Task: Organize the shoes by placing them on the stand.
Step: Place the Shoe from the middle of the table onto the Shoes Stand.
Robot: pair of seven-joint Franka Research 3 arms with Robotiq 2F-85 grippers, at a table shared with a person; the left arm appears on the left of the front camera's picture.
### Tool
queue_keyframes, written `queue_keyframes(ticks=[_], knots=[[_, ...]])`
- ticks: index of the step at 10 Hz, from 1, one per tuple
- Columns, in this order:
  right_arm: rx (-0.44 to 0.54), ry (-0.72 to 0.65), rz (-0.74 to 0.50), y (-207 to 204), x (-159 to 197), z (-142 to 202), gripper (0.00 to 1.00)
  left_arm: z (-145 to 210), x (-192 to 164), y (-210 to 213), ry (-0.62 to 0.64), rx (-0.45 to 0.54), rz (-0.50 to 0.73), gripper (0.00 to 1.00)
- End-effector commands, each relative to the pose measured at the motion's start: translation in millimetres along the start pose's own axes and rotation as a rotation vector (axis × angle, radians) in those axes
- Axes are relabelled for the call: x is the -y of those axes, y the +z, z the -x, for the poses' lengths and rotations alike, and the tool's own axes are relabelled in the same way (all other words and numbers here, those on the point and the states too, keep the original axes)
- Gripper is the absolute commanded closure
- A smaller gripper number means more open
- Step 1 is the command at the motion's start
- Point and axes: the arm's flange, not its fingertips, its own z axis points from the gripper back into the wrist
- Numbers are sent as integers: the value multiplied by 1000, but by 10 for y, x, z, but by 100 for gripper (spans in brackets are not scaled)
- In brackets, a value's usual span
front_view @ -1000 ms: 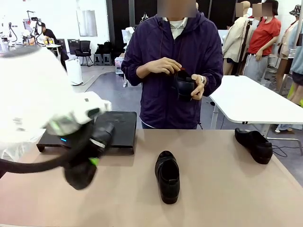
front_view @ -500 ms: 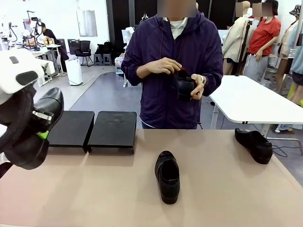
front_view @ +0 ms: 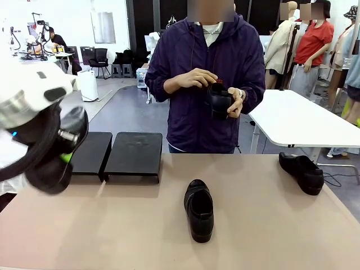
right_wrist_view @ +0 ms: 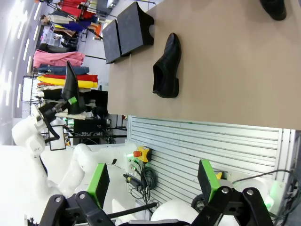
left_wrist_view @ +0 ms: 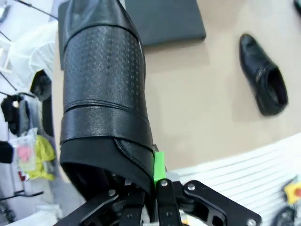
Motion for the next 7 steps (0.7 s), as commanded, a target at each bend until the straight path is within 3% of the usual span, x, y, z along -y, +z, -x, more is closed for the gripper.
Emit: queue_keyframes(ticks=[1, 2, 4, 7], knots=[[10, 26, -26, 28, -27, -17, 0, -836, -38, -315, 9, 117, 31, 100], [10, 26, -26, 28, -27, -17, 0, -1149, -9, -515, -23, 186, 35, 100], [10, 26, -26, 28, -27, -17, 0, -1706, 26, -1169, -129, 168, 105, 100], [10, 26, -26, 28, -27, -17, 0, -1971, 195, -2080, -55, 202, -13, 100]])
